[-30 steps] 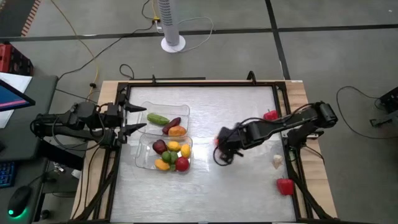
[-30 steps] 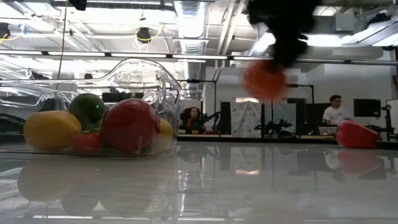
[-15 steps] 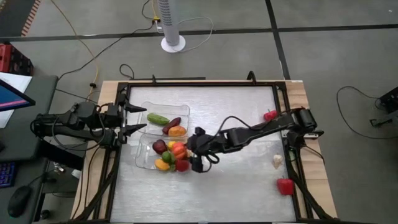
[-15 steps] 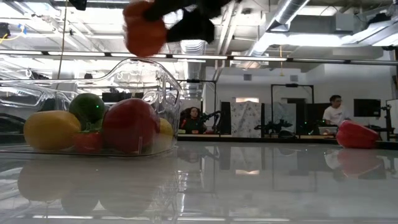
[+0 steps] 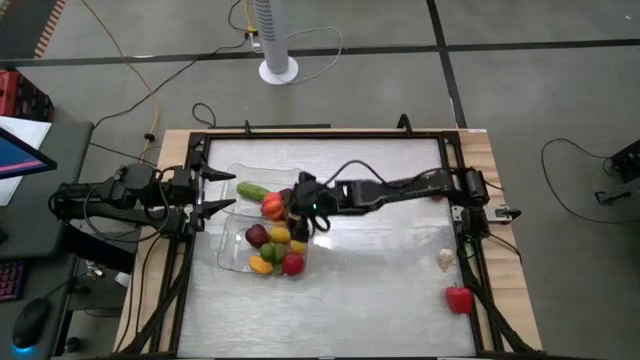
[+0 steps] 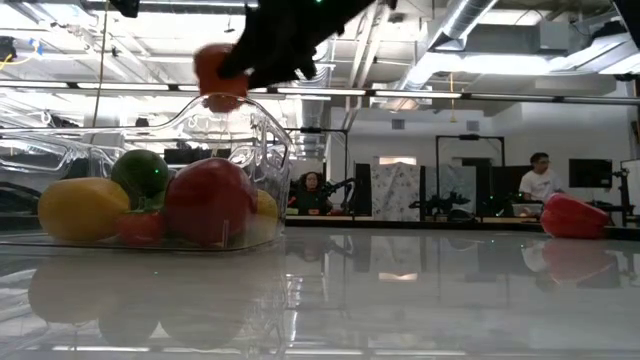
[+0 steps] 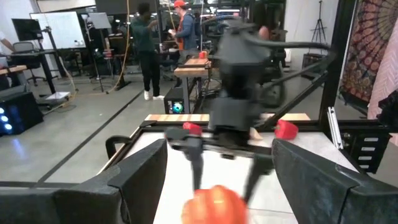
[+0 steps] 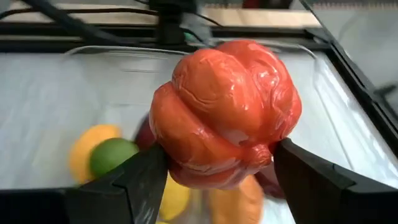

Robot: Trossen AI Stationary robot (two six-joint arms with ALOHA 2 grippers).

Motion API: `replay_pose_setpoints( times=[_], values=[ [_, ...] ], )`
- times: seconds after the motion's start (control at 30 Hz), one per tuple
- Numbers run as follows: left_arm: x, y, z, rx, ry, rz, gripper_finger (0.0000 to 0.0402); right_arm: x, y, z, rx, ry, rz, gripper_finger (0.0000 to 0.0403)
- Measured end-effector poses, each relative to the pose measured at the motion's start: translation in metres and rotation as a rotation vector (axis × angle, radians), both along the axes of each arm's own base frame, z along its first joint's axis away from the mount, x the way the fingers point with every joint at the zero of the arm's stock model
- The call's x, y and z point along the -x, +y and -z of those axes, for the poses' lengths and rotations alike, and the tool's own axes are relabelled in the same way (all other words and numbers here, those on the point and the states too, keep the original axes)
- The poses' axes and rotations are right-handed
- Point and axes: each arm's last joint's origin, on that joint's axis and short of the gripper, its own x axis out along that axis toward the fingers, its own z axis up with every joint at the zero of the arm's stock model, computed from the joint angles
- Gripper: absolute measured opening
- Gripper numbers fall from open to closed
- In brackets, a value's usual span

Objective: Sort produce into baskets
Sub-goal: Put the orange pumpkin into the top transparent bin, then put the top red bell pepper into the top transparent bin

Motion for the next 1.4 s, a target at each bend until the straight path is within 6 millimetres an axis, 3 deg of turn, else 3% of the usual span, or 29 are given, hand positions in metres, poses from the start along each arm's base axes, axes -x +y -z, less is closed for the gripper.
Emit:
replay_pose_setpoints(
  times=[0.2,0.43,0.63,0.73,0.87,1.13,1.3,1.4],
  values=[
    [0.0,0.0,0.0,-0.007,0.001,0.0,0.0275,0.005,-0.042,0.005,-0.052,0.058,0.062,0.0329],
    [0.0,0.0,0.0,-0.017,0.003,0.0,0.0275,0.022,-0.044,0.008,-0.123,0.216,0.121,0.0383],
    [0.0,0.0,0.0,-0.017,0.0,0.0,0.0275,0.07,-0.033,0.001,-0.017,0.563,0.294,0.0374],
    [0.0,0.0,-0.001,-0.016,-0.01,-0.001,0.0275,0.094,-0.037,0.004,0.041,0.755,0.438,0.0365],
    [0.0,0.0,-0.001,0.0,-0.011,-0.001,0.0275,0.117,-0.058,0.012,0.014,0.932,0.609,0.0356],
    [0.0,0.0,0.001,0.005,0.009,0.0,0.0275,0.167,-0.11,0.056,-0.097,1.224,0.832,0.035],
    [0.0,0.0,0.001,-0.018,0.013,0.001,0.0275,0.198,-0.123,0.079,-0.225,1.429,0.865,0.035],
    [0.0,0.0,0.001,-0.036,0.016,-0.001,0.0275,0.213,-0.126,0.086,-0.241,1.465,0.882,0.0351]
  ],
)
